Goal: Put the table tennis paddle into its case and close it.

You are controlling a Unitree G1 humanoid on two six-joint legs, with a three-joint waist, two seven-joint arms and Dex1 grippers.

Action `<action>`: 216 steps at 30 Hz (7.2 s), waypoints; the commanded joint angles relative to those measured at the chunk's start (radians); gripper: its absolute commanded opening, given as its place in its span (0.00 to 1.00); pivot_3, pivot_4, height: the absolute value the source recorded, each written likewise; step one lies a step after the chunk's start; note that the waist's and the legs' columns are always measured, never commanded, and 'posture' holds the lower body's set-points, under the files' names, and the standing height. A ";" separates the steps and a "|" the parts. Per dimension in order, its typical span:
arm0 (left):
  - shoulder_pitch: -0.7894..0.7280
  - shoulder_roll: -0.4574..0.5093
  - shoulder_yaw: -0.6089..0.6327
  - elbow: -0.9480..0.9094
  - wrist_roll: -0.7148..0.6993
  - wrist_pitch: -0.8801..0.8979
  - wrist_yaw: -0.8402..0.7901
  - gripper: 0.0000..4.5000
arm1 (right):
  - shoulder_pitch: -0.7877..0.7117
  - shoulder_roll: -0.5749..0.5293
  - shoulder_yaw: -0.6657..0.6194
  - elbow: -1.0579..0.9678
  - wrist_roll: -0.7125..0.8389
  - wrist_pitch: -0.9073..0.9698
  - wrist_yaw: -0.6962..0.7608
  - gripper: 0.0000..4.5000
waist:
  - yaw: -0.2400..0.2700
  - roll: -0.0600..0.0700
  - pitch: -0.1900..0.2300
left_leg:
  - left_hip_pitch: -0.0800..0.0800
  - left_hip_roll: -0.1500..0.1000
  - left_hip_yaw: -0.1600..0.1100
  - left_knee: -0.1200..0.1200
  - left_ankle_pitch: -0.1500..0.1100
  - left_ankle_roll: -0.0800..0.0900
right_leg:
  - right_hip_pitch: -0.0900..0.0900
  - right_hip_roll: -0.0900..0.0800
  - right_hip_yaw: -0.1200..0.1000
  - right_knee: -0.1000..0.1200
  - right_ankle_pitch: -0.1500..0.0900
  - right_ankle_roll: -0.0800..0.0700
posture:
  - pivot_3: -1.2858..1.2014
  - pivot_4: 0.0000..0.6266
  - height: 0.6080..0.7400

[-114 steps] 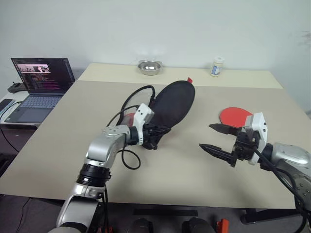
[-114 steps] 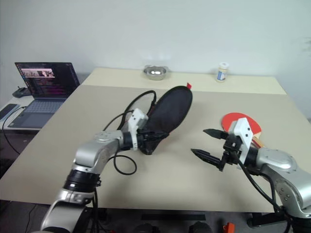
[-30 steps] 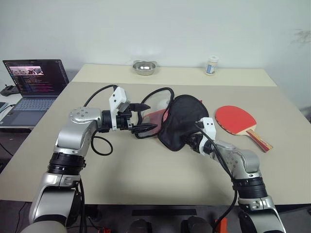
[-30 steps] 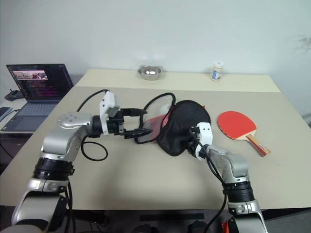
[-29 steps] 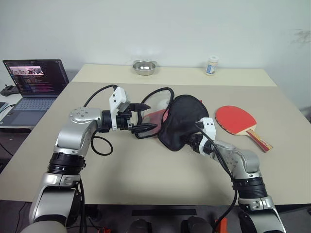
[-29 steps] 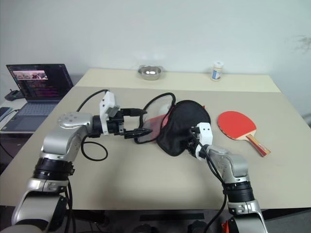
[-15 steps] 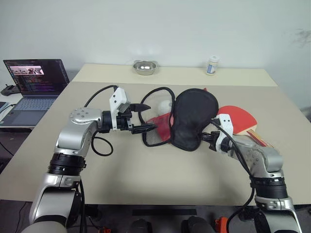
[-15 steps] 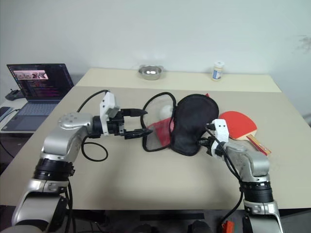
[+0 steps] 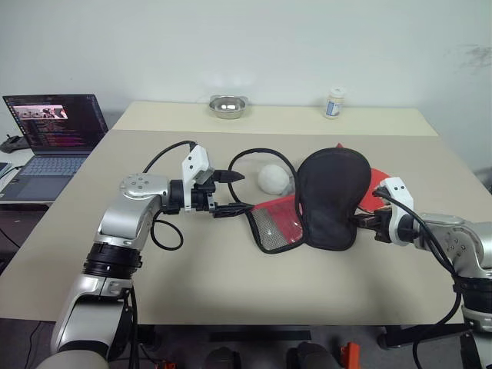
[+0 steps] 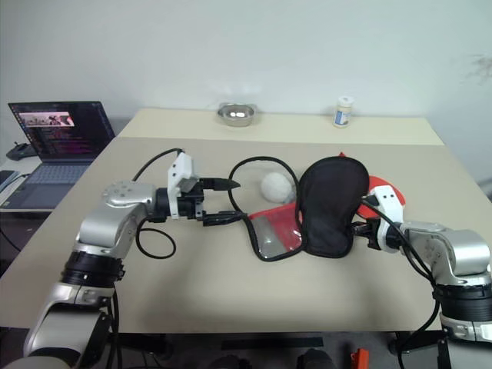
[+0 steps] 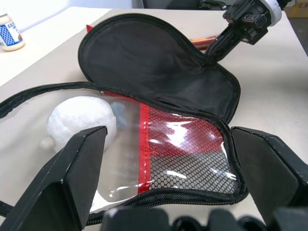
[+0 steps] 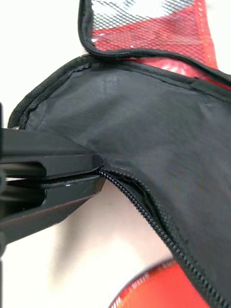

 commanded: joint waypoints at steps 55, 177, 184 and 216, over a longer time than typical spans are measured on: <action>-0.054 -0.029 -0.016 0.003 0.015 -0.025 -0.013 1.00 | -0.272 -0.111 -0.013 0.970 -0.404 -0.716 0.117 0.30 | -0.003 0.001 0.001 | 0.002 0.000 0.004 0.001 0.001 -0.002 | 0.001 0.001 0.003 0.002 0.001 0.000 | 0.52 0.24 1.00; -0.333 -0.407 -0.021 0.500 0.139 -0.237 -0.017 0.00 | 0.177 -0.237 -0.232 -0.290 0.125 -0.171 0.022 1.00 | 0.019 0.002 0.007 | -0.013 -0.002 -0.009 0.013 0.003 0.000 | -0.007 0.001 -0.009 0.010 -0.003 0.005 | 0.52 0.24 1.00; -0.178 -0.235 0.012 0.125 -0.014 0.001 -0.131 0.00 | 0.060 -0.108 -0.094 -0.027 -0.021 -0.279 -0.032 1.00 | 0.021 0.005 0.008 | -0.012 -0.001 -0.009 0.013 0.003 0.000 | -0.007 0.003 -0.007 0.013 0.000 0.000 | 0.52 0.24 1.00; -0.053 -0.075 -0.015 -0.053 -0.026 0.068 -0.059 0.00 | -0.111 0.169 0.160 0.470 -0.307 -0.443 0.094 0.36 | -0.009 0.004 0.006 | -0.005 0.001 -0.004 0.014 0.003 0.000 | -0.005 0.004 -0.001 0.017 0.000 0.000 | 0.52 0.24 1.00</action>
